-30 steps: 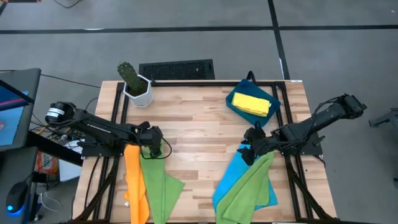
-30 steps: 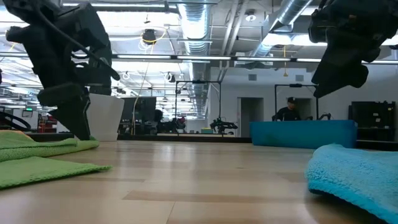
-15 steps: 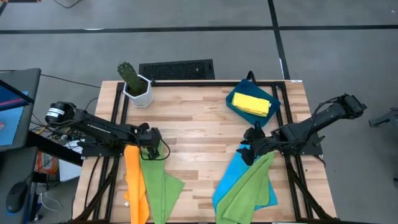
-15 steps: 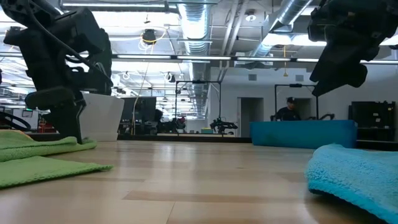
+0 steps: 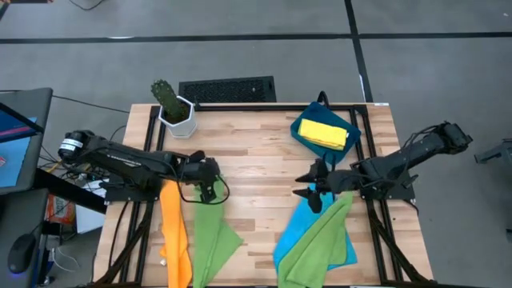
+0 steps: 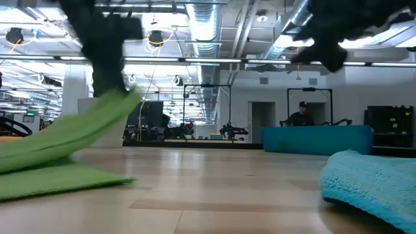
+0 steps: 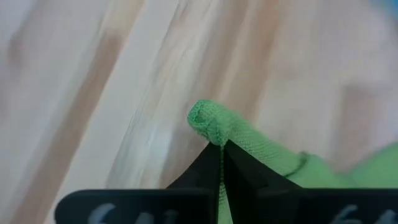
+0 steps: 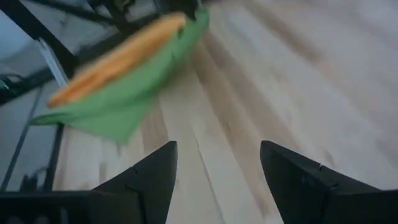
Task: Fold microfiber towels
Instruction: Fold the left green microfiber cloth
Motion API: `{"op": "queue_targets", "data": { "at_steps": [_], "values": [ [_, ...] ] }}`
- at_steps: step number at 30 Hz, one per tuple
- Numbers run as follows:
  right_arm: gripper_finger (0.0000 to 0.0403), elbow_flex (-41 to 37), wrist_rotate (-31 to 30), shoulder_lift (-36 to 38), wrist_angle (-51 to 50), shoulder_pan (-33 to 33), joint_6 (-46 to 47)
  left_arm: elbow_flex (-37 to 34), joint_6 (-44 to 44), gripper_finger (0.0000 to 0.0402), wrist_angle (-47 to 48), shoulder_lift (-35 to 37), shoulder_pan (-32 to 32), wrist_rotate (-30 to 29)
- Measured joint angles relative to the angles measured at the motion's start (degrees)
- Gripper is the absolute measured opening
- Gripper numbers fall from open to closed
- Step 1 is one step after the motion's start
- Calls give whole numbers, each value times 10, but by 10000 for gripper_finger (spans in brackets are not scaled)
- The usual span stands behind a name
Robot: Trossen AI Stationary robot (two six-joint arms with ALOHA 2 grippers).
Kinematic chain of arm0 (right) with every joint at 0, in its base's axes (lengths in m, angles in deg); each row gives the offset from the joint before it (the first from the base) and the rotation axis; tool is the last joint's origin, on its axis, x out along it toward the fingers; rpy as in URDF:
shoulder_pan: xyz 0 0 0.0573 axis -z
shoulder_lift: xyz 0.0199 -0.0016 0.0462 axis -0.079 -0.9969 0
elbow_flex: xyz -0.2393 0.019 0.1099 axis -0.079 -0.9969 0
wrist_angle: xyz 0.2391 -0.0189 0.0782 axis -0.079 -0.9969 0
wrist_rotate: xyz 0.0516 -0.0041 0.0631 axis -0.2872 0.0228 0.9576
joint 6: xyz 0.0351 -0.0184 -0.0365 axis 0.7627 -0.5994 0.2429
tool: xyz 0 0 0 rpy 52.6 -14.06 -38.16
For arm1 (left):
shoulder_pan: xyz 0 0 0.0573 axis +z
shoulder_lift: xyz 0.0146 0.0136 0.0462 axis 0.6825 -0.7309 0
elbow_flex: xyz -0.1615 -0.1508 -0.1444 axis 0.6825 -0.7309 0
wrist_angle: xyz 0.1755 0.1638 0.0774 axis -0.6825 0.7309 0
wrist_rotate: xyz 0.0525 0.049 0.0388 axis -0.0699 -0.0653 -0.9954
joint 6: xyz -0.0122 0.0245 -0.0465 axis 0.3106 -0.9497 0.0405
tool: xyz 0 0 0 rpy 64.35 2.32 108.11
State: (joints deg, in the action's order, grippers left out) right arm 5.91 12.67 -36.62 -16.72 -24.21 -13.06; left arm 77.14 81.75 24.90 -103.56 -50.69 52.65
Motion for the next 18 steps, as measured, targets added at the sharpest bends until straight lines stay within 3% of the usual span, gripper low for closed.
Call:
{"op": "queue_targets", "data": {
  "at_steps": [10,18],
  "values": [
    [255,0,4,-21,137,54,-152,239,-99,2,37,0,-55,70],
    [255,4,59,-141,256,42,-204,288,-122,2,73,0,-74,-12]
  ]
}}
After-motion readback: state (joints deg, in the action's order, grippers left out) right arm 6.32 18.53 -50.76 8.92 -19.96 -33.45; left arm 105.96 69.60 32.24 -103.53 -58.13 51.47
